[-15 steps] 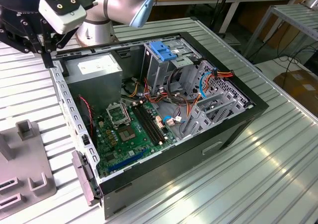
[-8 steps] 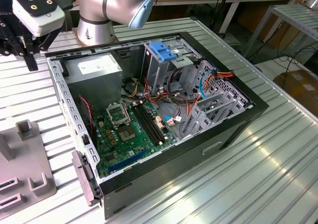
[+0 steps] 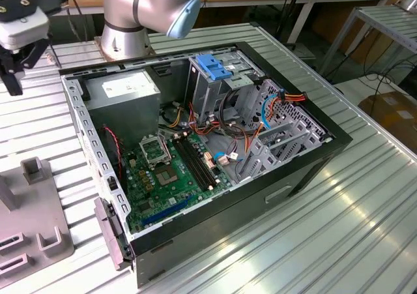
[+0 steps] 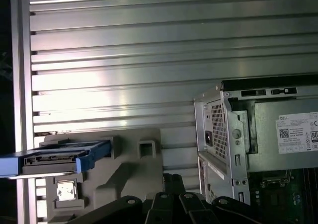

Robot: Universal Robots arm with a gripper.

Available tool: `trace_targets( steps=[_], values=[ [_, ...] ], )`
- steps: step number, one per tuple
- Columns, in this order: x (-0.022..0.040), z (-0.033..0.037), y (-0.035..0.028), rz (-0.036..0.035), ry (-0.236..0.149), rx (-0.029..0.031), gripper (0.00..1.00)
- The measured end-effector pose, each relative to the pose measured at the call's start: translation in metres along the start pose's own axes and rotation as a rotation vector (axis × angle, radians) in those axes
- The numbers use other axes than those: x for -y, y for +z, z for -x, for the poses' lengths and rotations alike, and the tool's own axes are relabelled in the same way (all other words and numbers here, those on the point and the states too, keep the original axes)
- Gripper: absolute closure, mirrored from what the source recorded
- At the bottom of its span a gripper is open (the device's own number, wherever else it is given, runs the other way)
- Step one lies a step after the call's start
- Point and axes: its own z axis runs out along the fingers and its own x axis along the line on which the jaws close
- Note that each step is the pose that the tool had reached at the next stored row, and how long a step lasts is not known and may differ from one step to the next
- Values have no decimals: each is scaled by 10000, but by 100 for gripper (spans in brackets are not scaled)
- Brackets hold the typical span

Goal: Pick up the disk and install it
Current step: 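Reach for the disk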

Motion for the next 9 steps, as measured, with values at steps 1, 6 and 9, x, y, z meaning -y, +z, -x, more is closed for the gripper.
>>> trace_targets(
  steps=[1,6,9],
  values=[
    [-9,-45,3,1,2,0,90],
    [-38,-266,8,0,1,0,90],
    [-41,-399,10,1,0,1,90]
  ],
)
